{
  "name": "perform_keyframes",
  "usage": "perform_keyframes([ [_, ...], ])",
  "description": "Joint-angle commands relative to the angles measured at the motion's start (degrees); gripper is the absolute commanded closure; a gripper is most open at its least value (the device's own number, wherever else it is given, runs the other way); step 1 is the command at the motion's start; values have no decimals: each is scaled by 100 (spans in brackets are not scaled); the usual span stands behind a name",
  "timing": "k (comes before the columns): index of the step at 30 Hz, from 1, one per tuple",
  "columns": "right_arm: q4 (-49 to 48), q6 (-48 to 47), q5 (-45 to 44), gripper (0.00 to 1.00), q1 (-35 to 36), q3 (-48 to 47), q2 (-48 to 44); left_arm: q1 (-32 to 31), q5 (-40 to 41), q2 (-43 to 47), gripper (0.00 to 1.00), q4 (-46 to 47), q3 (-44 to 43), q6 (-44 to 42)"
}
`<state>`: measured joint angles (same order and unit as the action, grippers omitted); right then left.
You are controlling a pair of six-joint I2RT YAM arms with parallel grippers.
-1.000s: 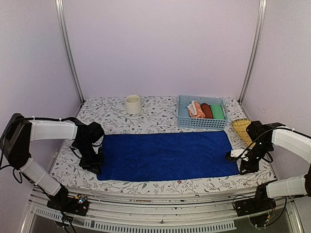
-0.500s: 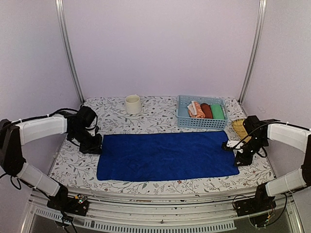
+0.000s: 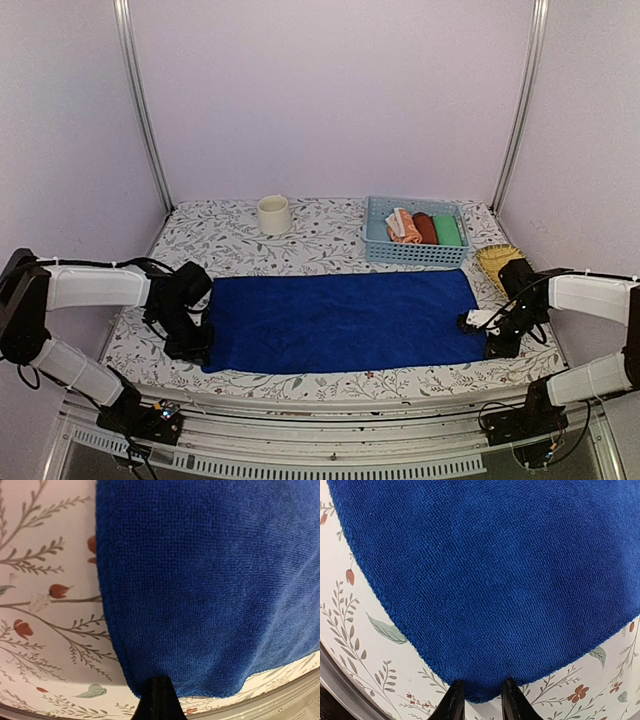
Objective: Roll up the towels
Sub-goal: Smooth out the towel at the center of the board.
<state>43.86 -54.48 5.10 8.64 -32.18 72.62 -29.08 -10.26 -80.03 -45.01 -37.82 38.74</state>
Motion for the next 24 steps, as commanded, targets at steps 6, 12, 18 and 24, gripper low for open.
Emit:
perform_keyframes([
  [6,674,-719,-338,71,86,420,-306,-714,422,-498,100,-575,316,950],
  [12,1295,-950,-157,71,178,216,-696,-906,534,-39,100,-1227,332,1577],
  [18,1649,-1123,-94,71,190,8,-978,-877,958,2,100,-1853,0,1661],
  [24,2338,-1128,506,70,188,-980,-1222,-854,1053,-356,99,-2111,-538,1338],
])
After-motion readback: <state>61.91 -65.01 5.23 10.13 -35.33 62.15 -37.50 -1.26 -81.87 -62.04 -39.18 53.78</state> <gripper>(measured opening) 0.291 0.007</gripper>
